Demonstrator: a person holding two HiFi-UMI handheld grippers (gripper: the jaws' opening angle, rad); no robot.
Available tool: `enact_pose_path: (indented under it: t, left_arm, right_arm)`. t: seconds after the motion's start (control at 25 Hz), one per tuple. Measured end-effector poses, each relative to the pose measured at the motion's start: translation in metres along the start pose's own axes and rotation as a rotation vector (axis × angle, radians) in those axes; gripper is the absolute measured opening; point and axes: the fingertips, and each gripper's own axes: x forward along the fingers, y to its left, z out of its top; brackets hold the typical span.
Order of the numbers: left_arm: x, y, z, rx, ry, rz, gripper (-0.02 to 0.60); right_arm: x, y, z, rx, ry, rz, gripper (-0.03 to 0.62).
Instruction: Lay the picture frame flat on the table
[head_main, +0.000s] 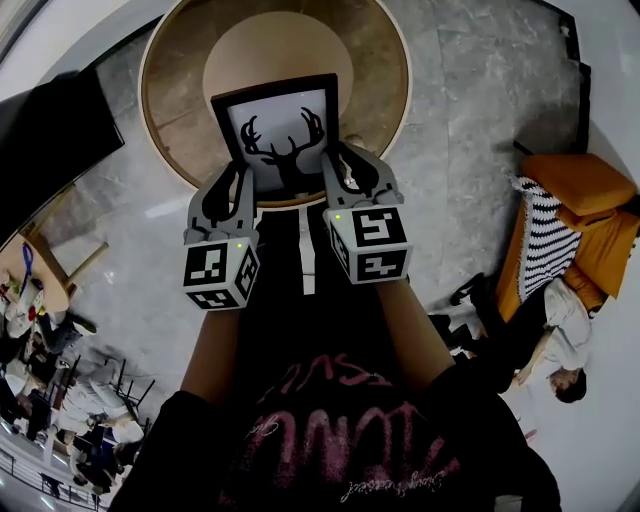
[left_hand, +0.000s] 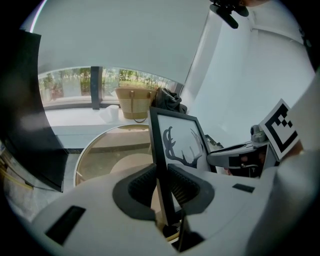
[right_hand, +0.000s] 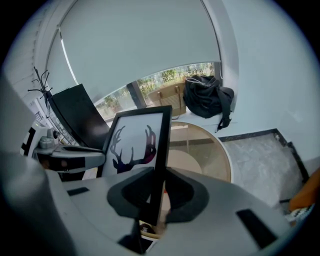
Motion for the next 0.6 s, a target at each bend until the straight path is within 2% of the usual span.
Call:
enact_pose_path:
  t: [0.6]
  left_arm:
    - [0.043, 0.013, -0.071, -0.055, 0.102, 0.015, 0.074]
  right_arm:
    - [0.052, -0.015, -0.067, 0.03, 0.113, 0.022, 0.081]
